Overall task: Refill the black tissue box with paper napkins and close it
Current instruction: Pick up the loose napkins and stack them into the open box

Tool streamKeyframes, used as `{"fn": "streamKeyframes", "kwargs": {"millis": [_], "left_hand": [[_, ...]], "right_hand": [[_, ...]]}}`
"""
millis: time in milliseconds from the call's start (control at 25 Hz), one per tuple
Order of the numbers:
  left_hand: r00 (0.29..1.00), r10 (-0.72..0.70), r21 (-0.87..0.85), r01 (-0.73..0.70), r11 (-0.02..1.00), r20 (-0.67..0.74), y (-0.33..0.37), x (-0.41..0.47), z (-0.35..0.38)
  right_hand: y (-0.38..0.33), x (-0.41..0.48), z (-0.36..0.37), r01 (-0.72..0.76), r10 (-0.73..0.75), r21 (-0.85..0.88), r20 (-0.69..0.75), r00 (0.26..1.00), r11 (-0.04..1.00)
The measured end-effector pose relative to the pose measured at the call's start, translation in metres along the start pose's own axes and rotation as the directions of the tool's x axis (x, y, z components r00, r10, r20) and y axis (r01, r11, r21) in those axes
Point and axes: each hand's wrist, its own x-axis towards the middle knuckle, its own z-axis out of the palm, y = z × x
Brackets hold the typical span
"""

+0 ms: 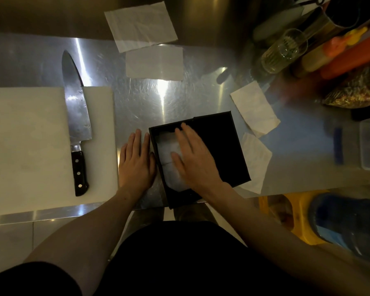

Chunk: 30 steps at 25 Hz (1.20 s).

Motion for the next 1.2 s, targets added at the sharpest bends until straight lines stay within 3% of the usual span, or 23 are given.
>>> {"fn": "streamKeyframes", "kwargs": {"millis": [80, 240, 360, 560, 920, 1080, 1200], "left_hand": [[1.000, 0.002, 0.009, -0.002, 1.000, 0.004, 0.002, 0.000, -0.002], [1.000, -0.002, 0.032, 0.001, 0.999, 0.012, 0.005, -0.003, -0.006], [1.000, -0.003, 0.032, 0.002, 0.999, 0.014, 0.006, -0.003, -0.008], [1.000, -0.011, 0.035, 0.011, 0.999, -0.004, 0.010, 0.000, -0.009], [1.000, -0.015, 0.039, 0.016, 0.999, -0.008, 0.010, 0.002, -0.008], [1.000, -0.018, 0.036, 0.018, 0.999, -0.002, 0.010, 0.001, -0.007], [1.000, -0.014, 0.036, 0.014, 0.999, 0.009, 0.010, 0.002, -0.007]], "right_hand": [[0.022, 0.011, -0.024, -0.025, 0.043, 0.114, -0.157, 0.987, 0.993], [0.099, 0.036, -0.054, -0.294, 0.361, 0.279, -0.232, 0.903, 0.914], [0.156, 0.046, -0.060, -0.473, 0.529, 0.271, -0.190, 0.827, 0.838], [0.209, 0.050, -0.062, -0.607, 0.624, 0.147, -0.147, 0.767, 0.781], [0.221, 0.065, -0.062, -0.663, 0.672, 0.111, -0.126, 0.730, 0.741], [0.210, 0.066, -0.066, -0.607, 0.633, 0.184, -0.177, 0.754, 0.774], [0.186, 0.062, -0.077, -0.469, 0.533, 0.259, -0.318, 0.784, 0.844]]}}
